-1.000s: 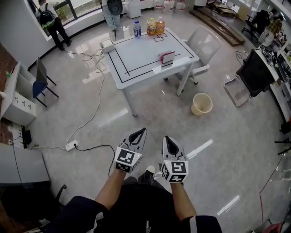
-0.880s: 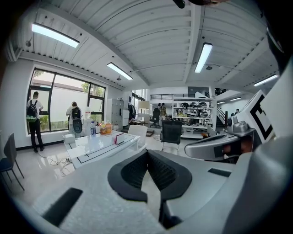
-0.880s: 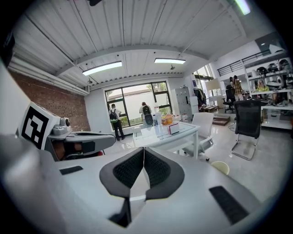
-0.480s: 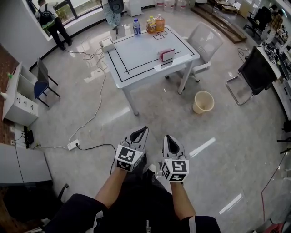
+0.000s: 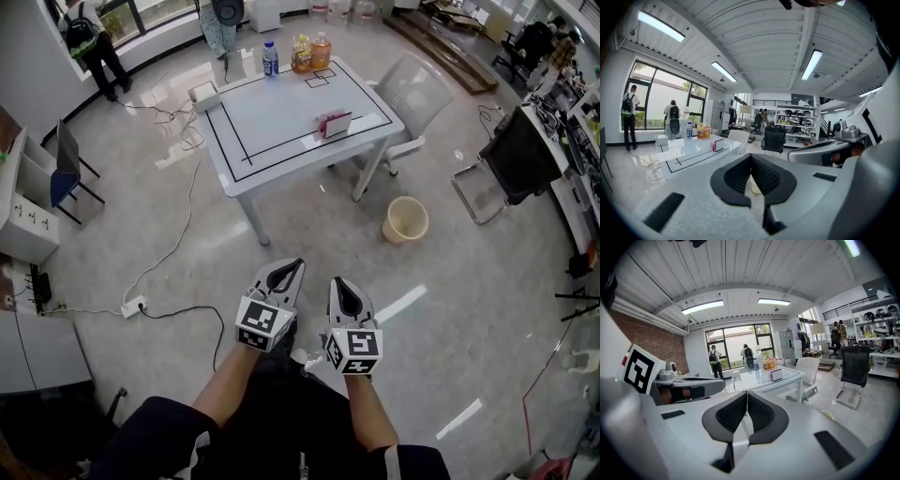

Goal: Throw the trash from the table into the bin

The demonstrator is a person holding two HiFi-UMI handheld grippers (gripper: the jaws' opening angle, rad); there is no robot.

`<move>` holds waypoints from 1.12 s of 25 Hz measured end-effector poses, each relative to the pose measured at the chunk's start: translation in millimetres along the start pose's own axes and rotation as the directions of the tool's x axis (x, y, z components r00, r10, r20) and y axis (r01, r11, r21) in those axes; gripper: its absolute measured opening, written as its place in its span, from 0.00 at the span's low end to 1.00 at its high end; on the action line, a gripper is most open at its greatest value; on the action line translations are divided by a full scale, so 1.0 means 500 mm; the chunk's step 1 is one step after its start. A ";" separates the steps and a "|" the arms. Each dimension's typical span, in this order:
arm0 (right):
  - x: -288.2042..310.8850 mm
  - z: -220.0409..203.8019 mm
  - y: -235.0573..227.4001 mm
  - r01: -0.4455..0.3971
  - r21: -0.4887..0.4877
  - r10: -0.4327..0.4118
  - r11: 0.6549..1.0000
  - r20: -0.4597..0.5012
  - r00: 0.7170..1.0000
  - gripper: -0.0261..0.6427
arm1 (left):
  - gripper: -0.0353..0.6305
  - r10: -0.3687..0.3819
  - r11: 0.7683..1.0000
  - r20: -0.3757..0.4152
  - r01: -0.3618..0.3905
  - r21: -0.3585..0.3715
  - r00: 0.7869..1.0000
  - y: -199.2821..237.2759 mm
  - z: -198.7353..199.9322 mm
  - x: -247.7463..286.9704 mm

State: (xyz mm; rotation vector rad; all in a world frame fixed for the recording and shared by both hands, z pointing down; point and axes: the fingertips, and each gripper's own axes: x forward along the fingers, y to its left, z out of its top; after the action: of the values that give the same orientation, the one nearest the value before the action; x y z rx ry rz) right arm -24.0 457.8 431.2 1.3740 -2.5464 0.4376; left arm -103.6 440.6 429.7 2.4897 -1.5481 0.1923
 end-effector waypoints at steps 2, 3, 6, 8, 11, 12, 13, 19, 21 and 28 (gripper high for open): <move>0.041 0.012 -0.007 0.001 -0.009 -0.001 1.000 -0.009 1.000 0.06 | 0.06 -0.008 1.000 -0.005 0.008 -0.012 1.000 0.025 0.004 0.032; 0.063 0.020 -0.010 0.002 -0.015 -0.002 1.000 -0.012 1.000 0.06 | 0.06 -0.018 1.000 -0.007 0.018 -0.018 1.000 0.037 0.010 0.049; 0.135 0.051 -0.022 0.007 -0.040 -0.008 0.999 -0.016 1.000 0.06 | 0.06 -0.050 0.999 -0.005 0.050 0.001 0.999 0.078 0.030 0.107; 0.181 0.074 -0.029 0.010 -0.049 -0.011 0.999 -0.017 1.000 0.06 | 0.06 -0.056 0.998 0.001 0.056 0.010 0.998 0.117 0.047 0.144; 0.246 0.108 -0.038 0.020 -0.057 -0.021 0.998 -0.022 1.000 0.06 | 0.06 -0.054 0.999 0.015 0.054 0.000 0.998 0.182 0.074 0.193; 0.268 0.119 -0.039 0.022 -0.062 -0.023 0.998 -0.023 0.999 0.06 | 0.06 -0.054 0.999 0.018 0.054 -0.002 0.998 0.203 0.081 0.208; 0.290 0.128 -0.040 0.023 -0.067 -0.025 0.997 -0.023 0.999 0.06 | 0.06 -0.056 0.998 0.019 0.056 -0.002 0.998 0.223 0.087 0.223; 0.387 0.163 -0.044 0.042 -0.097 -0.045 0.994 -0.027 0.999 0.06 | 0.06 -0.082 0.997 0.017 0.082 -0.002 0.997 0.298 0.111 0.291; 0.413 0.175 -0.047 0.048 -0.098 -0.050 0.994 -0.026 0.998 0.06 | 0.06 -0.087 0.996 0.020 0.087 0.001 0.996 0.320 0.118 0.313; 0.457 0.189 -0.063 0.067 -0.103 -0.071 0.992 -0.037 0.997 0.06 | 0.06 -0.112 0.994 0.015 0.112 0.012 0.994 0.348 0.128 0.357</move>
State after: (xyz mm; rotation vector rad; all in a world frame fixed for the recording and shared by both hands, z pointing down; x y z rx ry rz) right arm -125.9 230.4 422.4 1.3964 -2.4442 0.3152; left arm -180.7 194.9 423.9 2.5834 -1.4116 0.1655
